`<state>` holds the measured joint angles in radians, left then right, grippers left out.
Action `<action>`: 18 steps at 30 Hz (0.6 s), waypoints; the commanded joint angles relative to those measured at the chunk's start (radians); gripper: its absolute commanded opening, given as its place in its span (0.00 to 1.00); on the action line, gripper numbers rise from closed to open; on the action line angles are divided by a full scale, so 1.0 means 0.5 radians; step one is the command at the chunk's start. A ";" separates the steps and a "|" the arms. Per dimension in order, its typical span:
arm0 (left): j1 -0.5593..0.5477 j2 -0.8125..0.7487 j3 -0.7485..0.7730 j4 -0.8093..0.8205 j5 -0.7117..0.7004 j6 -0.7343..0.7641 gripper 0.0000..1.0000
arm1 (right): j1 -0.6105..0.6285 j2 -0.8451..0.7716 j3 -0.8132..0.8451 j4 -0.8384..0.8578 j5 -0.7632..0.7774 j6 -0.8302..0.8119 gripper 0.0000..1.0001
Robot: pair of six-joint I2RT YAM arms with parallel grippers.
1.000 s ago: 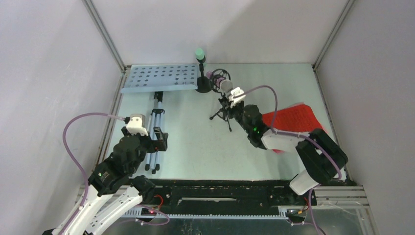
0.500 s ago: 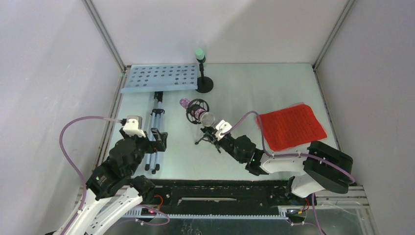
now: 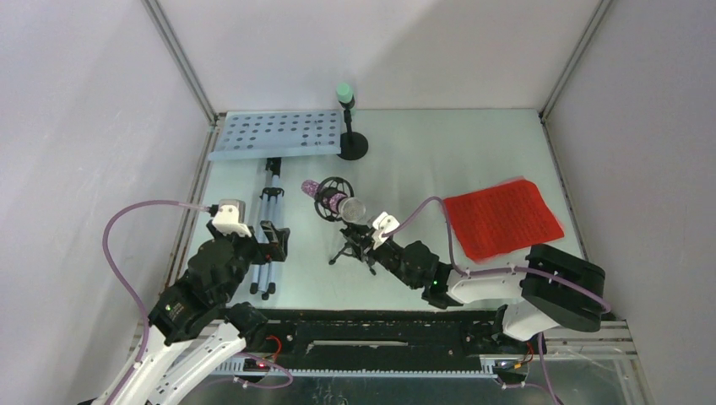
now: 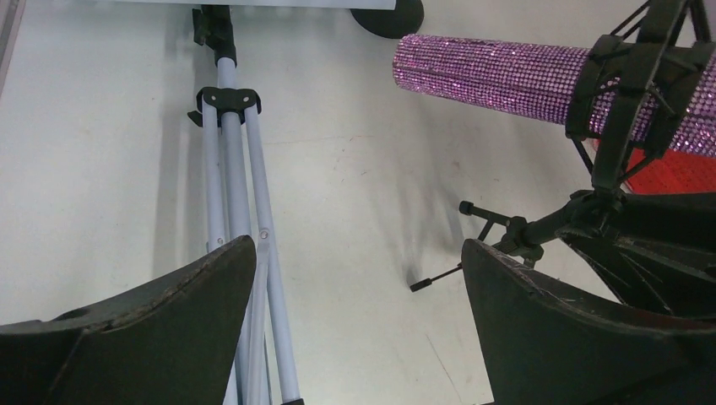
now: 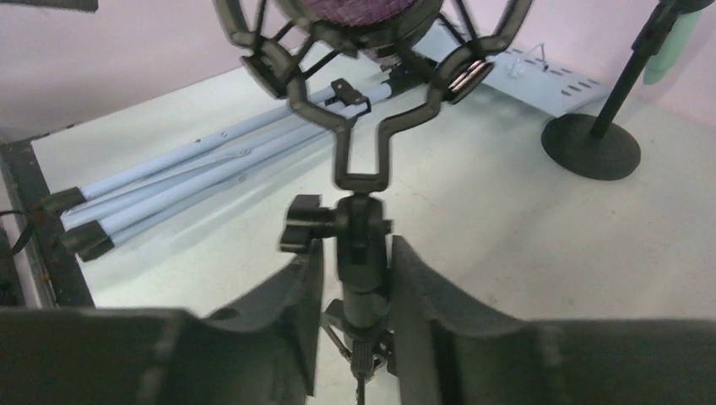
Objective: Pack up the instrument practice props
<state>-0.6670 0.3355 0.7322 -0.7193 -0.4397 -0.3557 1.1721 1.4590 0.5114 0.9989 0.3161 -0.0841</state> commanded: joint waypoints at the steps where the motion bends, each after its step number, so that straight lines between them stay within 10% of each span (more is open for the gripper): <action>1: 0.012 0.017 -0.020 0.046 0.027 0.043 1.00 | 0.047 0.014 -0.024 -0.193 0.077 0.125 0.52; 5: 0.012 -0.001 -0.023 0.046 0.012 0.044 1.00 | 0.053 -0.073 -0.029 -0.313 0.171 0.115 0.71; 18: 0.013 0.073 0.094 0.019 0.178 0.155 1.00 | 0.371 -0.685 -0.085 -1.146 0.554 0.332 0.73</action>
<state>-0.6670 0.3359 0.7326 -0.7189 -0.4149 -0.3378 1.2736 1.2118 0.4606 0.6174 0.4740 -0.0105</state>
